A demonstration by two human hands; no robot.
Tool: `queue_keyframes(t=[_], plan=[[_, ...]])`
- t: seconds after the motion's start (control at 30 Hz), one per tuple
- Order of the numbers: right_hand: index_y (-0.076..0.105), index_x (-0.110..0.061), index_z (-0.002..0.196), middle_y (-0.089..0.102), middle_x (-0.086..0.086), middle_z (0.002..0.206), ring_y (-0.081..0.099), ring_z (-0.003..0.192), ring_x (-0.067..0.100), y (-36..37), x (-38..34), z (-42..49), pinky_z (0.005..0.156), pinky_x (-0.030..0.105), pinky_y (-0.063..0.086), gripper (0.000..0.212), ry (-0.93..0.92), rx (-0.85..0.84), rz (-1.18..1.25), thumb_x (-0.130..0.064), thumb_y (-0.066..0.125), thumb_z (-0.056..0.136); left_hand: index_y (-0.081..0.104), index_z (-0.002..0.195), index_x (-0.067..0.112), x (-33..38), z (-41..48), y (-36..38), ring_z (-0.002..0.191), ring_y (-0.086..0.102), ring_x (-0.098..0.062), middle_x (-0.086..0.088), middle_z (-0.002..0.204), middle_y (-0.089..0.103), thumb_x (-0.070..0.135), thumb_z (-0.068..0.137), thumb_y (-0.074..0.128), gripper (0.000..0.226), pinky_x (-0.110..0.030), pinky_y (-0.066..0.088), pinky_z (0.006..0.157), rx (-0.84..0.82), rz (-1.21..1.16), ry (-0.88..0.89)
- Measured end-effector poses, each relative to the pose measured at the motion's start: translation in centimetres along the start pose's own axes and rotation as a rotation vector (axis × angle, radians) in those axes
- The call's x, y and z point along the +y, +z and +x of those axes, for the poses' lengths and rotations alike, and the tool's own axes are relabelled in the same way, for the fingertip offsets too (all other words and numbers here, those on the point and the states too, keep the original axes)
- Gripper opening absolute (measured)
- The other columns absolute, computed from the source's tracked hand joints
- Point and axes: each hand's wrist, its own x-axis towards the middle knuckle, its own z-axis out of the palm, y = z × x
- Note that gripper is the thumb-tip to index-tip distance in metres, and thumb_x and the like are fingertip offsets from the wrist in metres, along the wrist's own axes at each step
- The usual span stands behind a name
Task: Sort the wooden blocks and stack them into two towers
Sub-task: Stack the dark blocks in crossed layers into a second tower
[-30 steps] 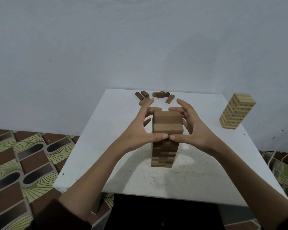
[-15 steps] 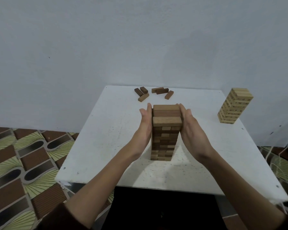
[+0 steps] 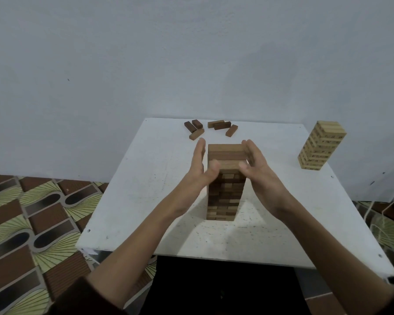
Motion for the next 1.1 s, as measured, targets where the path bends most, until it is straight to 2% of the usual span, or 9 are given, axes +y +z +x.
queue_keyframes(t=[0.07,0.13,0.23,0.33,0.43,0.5,0.67,0.93,1.1], plan=[[0.019,-0.041,0.140,0.024,-0.017,0.151,0.018,0.141,0.001,-1.0,-0.5,0.0,0.115,0.029,0.017,0.086,-0.031,-0.025,-0.075,-0.038,0.070,0.071,0.002,0.144,0.044,-0.3,0.0,-0.9,0.142,0.010,0.004,0.018,0.157,0.006,0.079,0.052,0.067,0.117,-0.029,0.016,0.117,0.005,0.062,0.014],[0.019,-0.045,0.135,0.029,-0.016,0.147,0.023,0.139,-0.001,-1.7,-1.0,0.2,0.111,0.020,0.018,0.090,-0.057,-0.076,-0.143,-0.032,0.076,0.065,0.007,0.137,0.050,-0.2,0.4,-1.4,0.139,0.021,0.002,0.009,0.152,0.023,0.062,0.054,0.079,0.110,-0.037,0.018,0.119,0.004,0.068,0.062],[0.020,-0.051,0.131,0.037,-0.012,0.143,0.030,0.137,0.003,-2.4,-1.2,0.8,0.106,0.014,0.021,0.093,-0.067,-0.130,-0.219,-0.035,0.079,0.062,0.008,0.140,0.044,-0.2,1.0,-1.9,0.134,0.033,-0.001,0.004,0.142,0.036,0.043,0.058,0.079,0.109,-0.041,0.023,0.117,-0.013,0.076,0.087],[0.018,-0.041,0.138,0.043,-0.012,0.137,0.034,0.133,0.001,-2.6,-1.4,1.2,0.105,0.014,0.021,0.095,-0.069,-0.137,-0.248,-0.023,0.077,0.065,0.007,0.146,0.031,-0.2,1.4,-2.1,0.130,0.040,-0.005,0.003,0.135,0.043,0.037,0.059,0.078,0.113,-0.042,0.026,0.116,-0.022,0.087,0.082],[0.016,-0.034,0.142,0.046,-0.009,0.133,0.037,0.130,0.001,-2.4,-1.6,1.4,0.106,0.012,0.021,0.098,-0.067,-0.131,-0.272,-0.023,0.076,0.065,0.009,0.146,0.029,-0.2,1.6,-2.2,0.125,0.046,-0.007,0.002,0.128,0.048,0.034,0.060,0.079,0.111,-0.043,0.030,0.114,-0.015,0.092,0.084],[0.017,-0.032,0.142,0.048,-0.008,0.131,0.039,0.129,0.002,-2.3,-1.6,1.5,0.109,0.016,0.022,0.098,-0.067,-0.132,-0.259,-0.024,0.076,0.065,0.011,0.146,0.027,-0.3,1.7,-2.2,0.121,0.049,-0.008,0.001,0.124,0.050,0.033,0.060,0.079,0.110,-0.042,0.032,0.113,-0.010,0.077,0.087],[0.021,-0.032,0.140,0.051,-0.003,0.126,0.044,0.127,0.009,-2.2,-1.5,1.6,0.116,0.036,0.025,0.094,-0.081,-0.107,-0.234,-0.021,0.077,0.066,0.014,0.146,0.028,-0.2,1.8,-2.1,0.115,0.053,-0.009,0.004,0.117,0.053,0.029,0.060,0.081,0.109,-0.042,0.037,0.110,-0.003,0.053,0.085],[0.022,-0.032,0.141,0.053,-0.003,0.124,0.046,0.127,0.011,-2.1,-1.6,1.6,0.114,0.038,0.030,0.095,-0.042,-0.090,-0.198,-0.021,0.076,0.064,0.019,0.145,0.027,-0.3,1.8,-2.0,0.113,0.053,-0.006,0.004,0.113,0.052,0.034,0.056,0.080,0.108,-0.039,0.035,0.111,0.031,0.054,0.089],[0.022,-0.035,0.140,0.051,-0.005,0.131,0.041,0.132,0.011,-2.1,-1.4,1.5,0.117,0.042,0.024,0.100,-0.056,-0.104,-0.169,-0.032,0.082,0.059,0.019,0.145,0.029,-0.1,1.5,-1.8,0.125,0.046,-0.008,0.002,0.129,0.049,0.036,0.057,0.081,0.107,-0.043,0.031,0.113,0.047,0.059,0.091]])
